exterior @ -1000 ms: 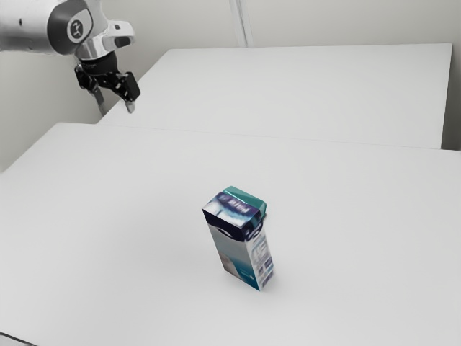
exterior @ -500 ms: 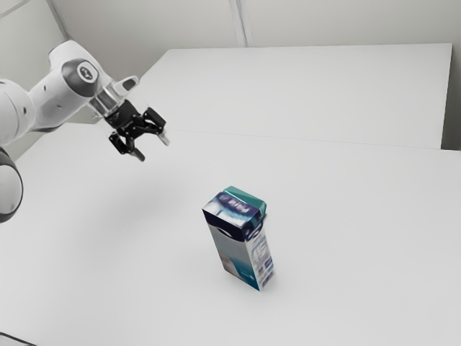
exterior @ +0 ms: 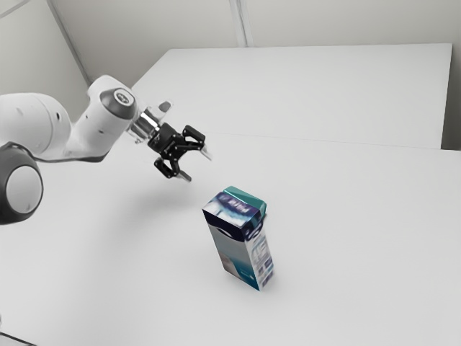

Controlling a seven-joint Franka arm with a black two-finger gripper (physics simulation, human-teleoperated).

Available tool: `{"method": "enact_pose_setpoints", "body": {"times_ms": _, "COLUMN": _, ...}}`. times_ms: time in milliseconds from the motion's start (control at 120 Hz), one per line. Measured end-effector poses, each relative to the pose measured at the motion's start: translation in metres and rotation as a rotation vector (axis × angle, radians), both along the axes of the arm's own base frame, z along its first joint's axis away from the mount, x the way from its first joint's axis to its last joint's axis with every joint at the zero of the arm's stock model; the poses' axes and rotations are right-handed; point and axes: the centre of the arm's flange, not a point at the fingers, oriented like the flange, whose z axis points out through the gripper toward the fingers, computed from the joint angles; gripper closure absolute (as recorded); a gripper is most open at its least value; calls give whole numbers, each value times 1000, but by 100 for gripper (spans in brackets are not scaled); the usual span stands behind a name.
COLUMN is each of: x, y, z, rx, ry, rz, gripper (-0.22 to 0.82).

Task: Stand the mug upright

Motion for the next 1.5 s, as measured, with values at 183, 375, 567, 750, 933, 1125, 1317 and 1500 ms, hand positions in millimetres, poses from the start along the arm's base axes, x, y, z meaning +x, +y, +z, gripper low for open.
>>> {"method": "enact_pose_setpoints", "body": {"times_ms": 183, "x": -8, "y": -21, "z": -26, "rx": -65, "ry": 38, "rz": 33, "gripper": 0}}
{"method": "enact_pose_setpoints", "body": {"times_ms": 375, "x": -4, "y": -45, "z": -31, "rx": -99, "ry": 26, "rz": 46, "gripper": 0}}
{"method": "enact_pose_setpoints", "body": {"times_ms": 567, "x": -1, "y": -59, "z": -46, "rx": -122, "ry": 33, "rz": 67, "gripper": 0}}
{"method": "enact_pose_setpoints", "body": {"times_ms": 750, "x": 3, "y": -66, "z": -58, "rx": -139, "ry": 35, "rz": 97, "gripper": 0}}
{"method": "enact_pose_setpoints", "body": {"times_ms": 933, "x": 7, "y": -78, "z": -65, "rx": -158, "ry": 31, "rz": 114, "gripper": 0}}
{"method": "enact_pose_setpoints", "body": {"times_ms": 1125, "x": 10, "y": -78, "z": -66, "rx": -146, "ry": 19, "rz": 123, "gripper": 24}}
{"method": "enact_pose_setpoints", "body": {"times_ms": 1317, "x": 13, "y": -81, "z": -63, "rx": -129, "ry": -2, "rz": 122, "gripper": 61}}
{"method": "enact_pose_setpoints", "body": {"times_ms": 1500, "x": 17, "y": -95, "z": -55, "rx": -128, "ry": -23, "rz": 107, "gripper": 73}}
